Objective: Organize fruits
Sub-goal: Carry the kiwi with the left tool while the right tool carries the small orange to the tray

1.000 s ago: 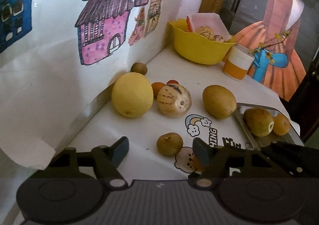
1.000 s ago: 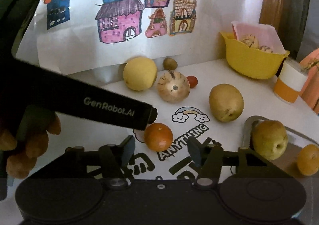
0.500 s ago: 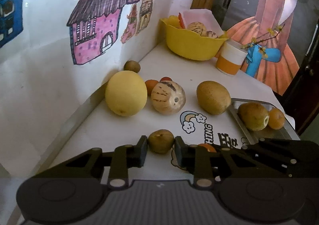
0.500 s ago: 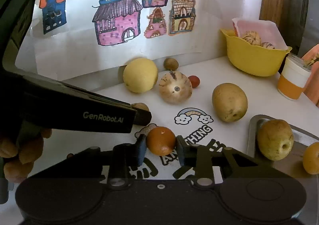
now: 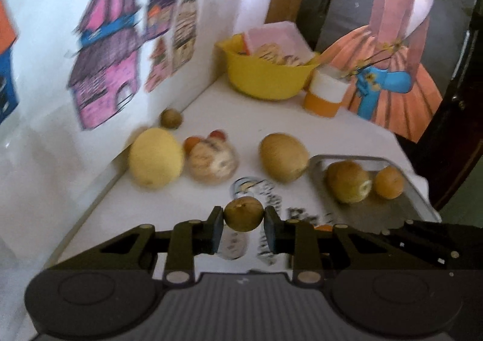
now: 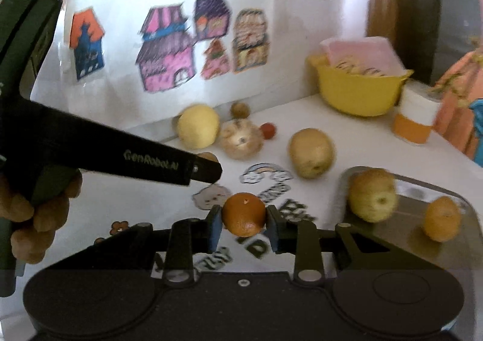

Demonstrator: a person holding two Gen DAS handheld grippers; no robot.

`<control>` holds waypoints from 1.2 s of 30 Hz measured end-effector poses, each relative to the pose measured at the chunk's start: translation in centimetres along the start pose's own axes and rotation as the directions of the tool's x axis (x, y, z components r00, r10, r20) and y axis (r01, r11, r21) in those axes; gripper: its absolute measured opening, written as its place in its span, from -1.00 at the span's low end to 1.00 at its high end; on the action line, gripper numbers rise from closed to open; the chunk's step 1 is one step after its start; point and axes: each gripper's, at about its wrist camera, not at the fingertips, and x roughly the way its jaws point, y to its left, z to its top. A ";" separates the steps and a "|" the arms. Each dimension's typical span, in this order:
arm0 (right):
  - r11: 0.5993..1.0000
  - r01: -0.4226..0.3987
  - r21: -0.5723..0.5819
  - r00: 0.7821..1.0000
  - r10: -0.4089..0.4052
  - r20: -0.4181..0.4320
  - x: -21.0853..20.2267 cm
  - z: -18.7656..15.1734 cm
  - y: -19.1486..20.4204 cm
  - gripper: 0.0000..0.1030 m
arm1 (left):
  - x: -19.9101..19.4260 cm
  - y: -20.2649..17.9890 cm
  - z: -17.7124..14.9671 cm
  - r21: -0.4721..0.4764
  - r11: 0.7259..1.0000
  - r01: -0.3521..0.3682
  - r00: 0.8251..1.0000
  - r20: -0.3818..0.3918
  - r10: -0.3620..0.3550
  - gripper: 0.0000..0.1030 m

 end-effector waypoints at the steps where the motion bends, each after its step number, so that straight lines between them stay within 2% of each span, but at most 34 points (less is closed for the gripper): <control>1: 1.000 0.010 0.010 1.000 -0.010 0.008 -0.6 -0.1 -0.6 -0.36 | -0.1 -0.7 0.1 0.006 1.000 0.005 1.000 0.007 -0.005 -0.39; 9: 0.989 0.122 0.077 0.991 -0.126 0.037 -4.9 -1.9 -6.6 -0.36 | 0.5 -6.3 -0.2 0.025 0.996 0.082 0.997 0.007 -0.083 -0.39; 15: 0.981 0.183 0.065 0.983 -0.184 0.014 -5.6 -3.1 -10.0 -0.36 | 2.7 -9.8 -1.3 -0.004 0.991 0.134 0.991 -0.017 -0.134 -0.39; 23: 0.978 0.206 0.036 0.978 -0.205 -0.033 -3.9 -4.1 -12.9 -0.36 | 4.9 -12.2 -2.0 0.032 0.994 0.109 0.993 -0.045 -0.107 -0.39; 36: 0.984 0.173 0.038 0.984 -0.170 -0.055 -2.2 -3.9 -14.2 -0.36 | 6.4 -12.1 -2.2 0.024 0.997 0.079 0.995 -0.067 -0.077 -0.39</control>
